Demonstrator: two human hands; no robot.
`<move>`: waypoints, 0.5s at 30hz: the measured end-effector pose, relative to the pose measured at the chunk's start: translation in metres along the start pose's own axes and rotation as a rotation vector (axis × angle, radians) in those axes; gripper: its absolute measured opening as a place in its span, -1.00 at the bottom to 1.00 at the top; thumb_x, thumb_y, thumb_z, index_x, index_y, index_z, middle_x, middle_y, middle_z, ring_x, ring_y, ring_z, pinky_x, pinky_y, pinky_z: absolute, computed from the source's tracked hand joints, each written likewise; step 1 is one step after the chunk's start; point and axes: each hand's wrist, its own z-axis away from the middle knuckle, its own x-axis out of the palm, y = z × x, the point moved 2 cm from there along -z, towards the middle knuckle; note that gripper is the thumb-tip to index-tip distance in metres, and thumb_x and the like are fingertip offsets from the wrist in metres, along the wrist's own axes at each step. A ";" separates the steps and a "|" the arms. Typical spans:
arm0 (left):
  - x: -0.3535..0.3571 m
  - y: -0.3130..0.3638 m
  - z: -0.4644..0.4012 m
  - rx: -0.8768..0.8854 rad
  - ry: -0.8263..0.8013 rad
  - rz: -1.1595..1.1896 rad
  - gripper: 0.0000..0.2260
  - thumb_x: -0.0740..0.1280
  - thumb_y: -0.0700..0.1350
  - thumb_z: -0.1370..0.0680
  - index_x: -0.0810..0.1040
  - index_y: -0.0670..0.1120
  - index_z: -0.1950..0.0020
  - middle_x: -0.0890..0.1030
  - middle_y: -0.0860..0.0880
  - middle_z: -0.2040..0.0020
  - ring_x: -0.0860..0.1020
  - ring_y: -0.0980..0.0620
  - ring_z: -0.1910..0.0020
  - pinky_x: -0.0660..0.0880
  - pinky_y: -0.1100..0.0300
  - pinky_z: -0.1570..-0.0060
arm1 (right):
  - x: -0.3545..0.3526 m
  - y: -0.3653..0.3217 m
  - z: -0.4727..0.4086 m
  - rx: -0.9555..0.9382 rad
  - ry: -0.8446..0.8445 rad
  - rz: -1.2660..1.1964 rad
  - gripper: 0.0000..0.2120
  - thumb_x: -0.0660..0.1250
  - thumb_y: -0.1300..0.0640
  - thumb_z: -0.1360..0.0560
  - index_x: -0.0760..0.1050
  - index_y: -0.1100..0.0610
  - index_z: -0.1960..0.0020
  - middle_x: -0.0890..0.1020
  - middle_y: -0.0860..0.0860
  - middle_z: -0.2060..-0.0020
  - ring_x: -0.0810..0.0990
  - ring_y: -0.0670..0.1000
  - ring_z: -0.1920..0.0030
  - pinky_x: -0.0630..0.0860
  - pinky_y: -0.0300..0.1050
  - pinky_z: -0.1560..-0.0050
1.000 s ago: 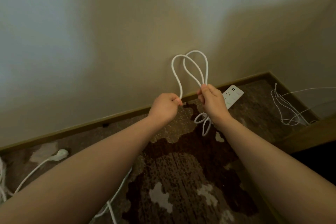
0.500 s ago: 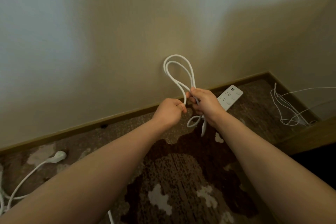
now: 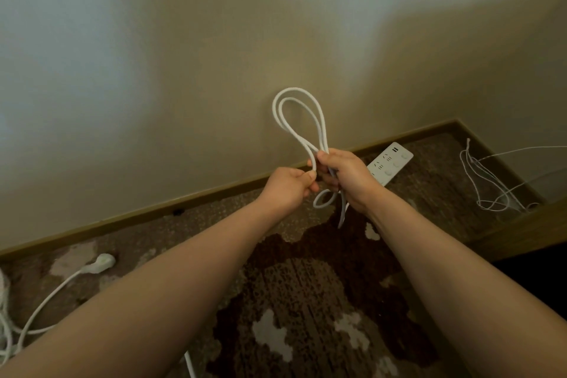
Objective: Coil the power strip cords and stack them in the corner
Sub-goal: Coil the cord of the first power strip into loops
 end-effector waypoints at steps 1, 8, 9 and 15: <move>0.000 0.001 0.000 -0.017 -0.005 0.009 -0.69 0.20 -0.05 -0.61 0.55 -0.10 0.28 0.42 0.01 0.45 0.34 0.09 0.49 0.28 0.22 0.42 | -0.001 0.000 0.000 -0.008 -0.005 0.016 -0.78 0.18 0.16 -0.66 0.53 0.18 0.10 0.37 0.03 0.41 0.24 -0.01 0.44 0.14 -0.12 0.39; -0.009 -0.010 -0.001 0.050 -0.064 -0.088 -0.74 0.18 -0.13 -0.61 0.60 -0.15 0.16 0.44 0.01 0.44 0.35 0.16 0.54 0.28 0.23 0.42 | -0.002 0.005 -0.005 -0.027 0.047 0.223 -0.79 0.22 0.16 -0.65 0.47 0.08 0.16 0.45 0.02 0.36 0.37 -0.03 0.33 0.31 -0.15 0.24; -0.012 -0.014 -0.001 0.057 -0.069 -0.101 -0.75 0.18 -0.14 -0.62 0.61 -0.16 0.14 0.43 0.01 0.44 0.34 0.19 0.57 0.28 0.24 0.44 | -0.005 0.005 -0.007 -0.016 0.081 0.217 -0.78 0.21 0.13 -0.66 0.46 0.07 0.17 0.43 -0.03 0.37 0.36 -0.07 0.35 0.29 -0.19 0.27; -0.016 -0.037 0.001 0.083 -0.127 -0.231 -0.75 0.17 -0.13 -0.62 0.63 -0.17 -0.02 0.43 0.01 0.42 0.37 0.15 0.49 0.31 0.31 0.44 | -0.019 0.010 -0.009 0.004 0.104 0.151 -0.70 0.13 0.12 -0.69 0.49 0.13 0.17 0.47 -0.07 0.46 0.35 -0.14 0.47 0.28 -0.28 0.41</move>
